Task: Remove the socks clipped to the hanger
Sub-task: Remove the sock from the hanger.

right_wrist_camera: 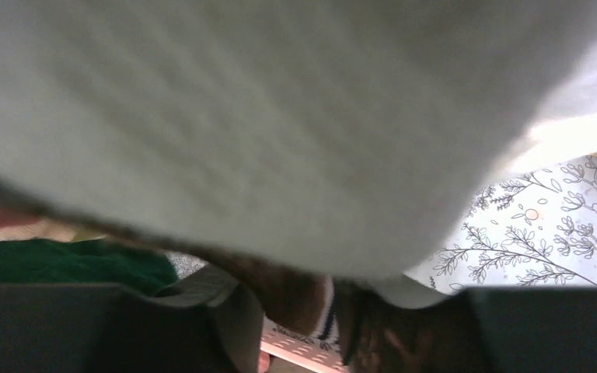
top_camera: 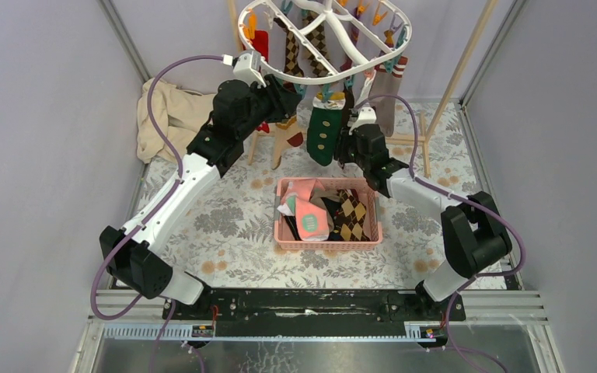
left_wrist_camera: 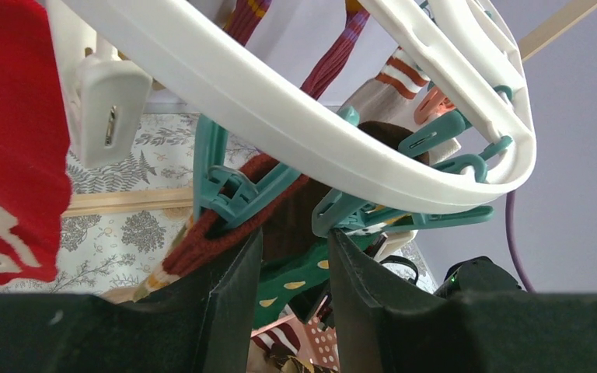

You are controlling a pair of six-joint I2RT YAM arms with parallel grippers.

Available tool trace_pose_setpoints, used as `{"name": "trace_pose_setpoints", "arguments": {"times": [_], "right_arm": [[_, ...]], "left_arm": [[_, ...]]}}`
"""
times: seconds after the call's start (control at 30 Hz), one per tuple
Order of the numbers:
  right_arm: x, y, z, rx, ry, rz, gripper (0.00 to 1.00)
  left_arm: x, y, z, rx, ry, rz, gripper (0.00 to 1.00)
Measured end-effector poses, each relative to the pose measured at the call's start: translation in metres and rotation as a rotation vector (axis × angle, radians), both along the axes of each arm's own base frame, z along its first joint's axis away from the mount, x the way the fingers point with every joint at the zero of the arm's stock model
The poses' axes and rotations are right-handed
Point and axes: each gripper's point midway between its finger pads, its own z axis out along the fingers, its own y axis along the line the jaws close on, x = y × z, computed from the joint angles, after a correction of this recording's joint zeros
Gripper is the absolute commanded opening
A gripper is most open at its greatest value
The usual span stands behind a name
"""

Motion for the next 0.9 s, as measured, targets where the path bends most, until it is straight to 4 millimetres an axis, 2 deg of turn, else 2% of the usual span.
{"name": "trace_pose_setpoints", "arguments": {"times": [0.1, 0.27, 0.4, 0.6, 0.73, 0.9], "right_arm": [[0.003, 0.000, -0.002, -0.011, -0.006, -0.002, 0.19], [0.004, -0.005, 0.005, -0.016, -0.036, -0.020, 0.05], [-0.011, -0.021, 0.013, -0.027, -0.056, -0.050, 0.03], [-0.037, -0.043, 0.053, -0.012, -0.133, -0.084, 0.01], [-0.052, -0.051, 0.079, 0.011, -0.179, -0.082, 0.00], [-0.070, -0.052, 0.091, 0.032, -0.189, -0.040, 0.00]], "left_arm": [[0.000, 0.000, -0.002, 0.004, 0.008, 0.000, 0.45], [-0.002, 0.001, -0.001, 0.005, 0.007, 0.000, 0.47], [-0.007, 0.003, 0.004, -0.001, -0.002, -0.005, 0.49], [-0.030, 0.009, 0.008, -0.009, -0.010, -0.034, 0.58], [-0.046, 0.015, 0.006, -0.006, -0.005, -0.043, 0.65], [-0.059, 0.020, 0.004, -0.003, 0.004, -0.049, 0.71]]}}
